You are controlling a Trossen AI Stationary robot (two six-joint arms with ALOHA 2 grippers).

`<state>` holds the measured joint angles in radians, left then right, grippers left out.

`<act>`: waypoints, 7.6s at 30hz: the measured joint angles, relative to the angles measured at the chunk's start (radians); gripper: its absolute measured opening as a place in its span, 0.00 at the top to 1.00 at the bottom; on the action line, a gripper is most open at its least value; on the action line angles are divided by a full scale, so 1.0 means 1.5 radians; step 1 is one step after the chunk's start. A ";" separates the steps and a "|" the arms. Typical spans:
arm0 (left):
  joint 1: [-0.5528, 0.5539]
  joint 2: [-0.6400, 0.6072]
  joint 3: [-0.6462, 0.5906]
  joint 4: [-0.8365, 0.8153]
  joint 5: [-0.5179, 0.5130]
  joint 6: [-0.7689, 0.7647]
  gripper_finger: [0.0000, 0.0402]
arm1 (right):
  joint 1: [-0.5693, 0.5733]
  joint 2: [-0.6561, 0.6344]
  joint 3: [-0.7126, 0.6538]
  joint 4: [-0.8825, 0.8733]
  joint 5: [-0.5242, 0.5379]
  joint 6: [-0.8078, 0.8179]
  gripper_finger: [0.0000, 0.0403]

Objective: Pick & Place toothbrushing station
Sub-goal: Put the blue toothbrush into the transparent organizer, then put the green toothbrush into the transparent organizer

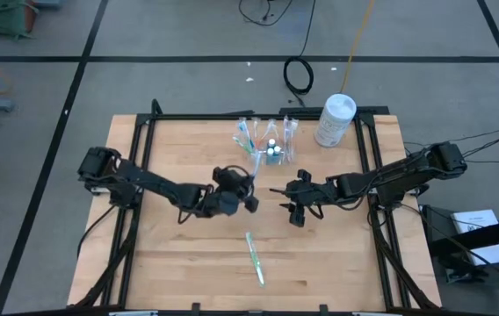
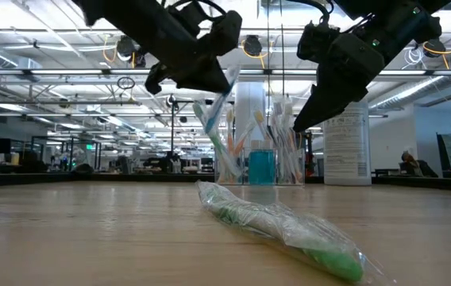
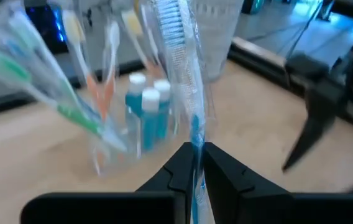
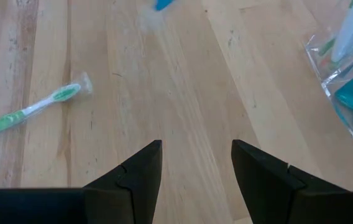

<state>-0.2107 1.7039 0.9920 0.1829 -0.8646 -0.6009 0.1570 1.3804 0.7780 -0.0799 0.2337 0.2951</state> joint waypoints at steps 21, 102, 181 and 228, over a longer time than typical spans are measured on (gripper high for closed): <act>0.157 0.119 0.001 0.533 -0.087 0.378 0.91 | 0.000 0.000 0.000 0.007 0.018 -0.075 0.54; 0.203 0.234 0.001 0.382 0.075 0.326 0.85 | -0.140 0.000 0.000 0.040 0.015 -0.257 0.54; 0.074 -0.457 -0.138 -0.298 0.164 0.300 0.57 | -0.043 0.000 0.000 0.038 -0.053 0.058 0.54; 0.109 -0.456 -0.141 -0.257 0.212 0.362 0.57 | 0.159 0.297 0.169 0.325 -0.075 0.235 0.58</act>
<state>-0.0465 1.0191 0.7807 -0.2029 -0.5464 -0.0574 0.3953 1.8259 1.0317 0.4076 0.1217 0.6479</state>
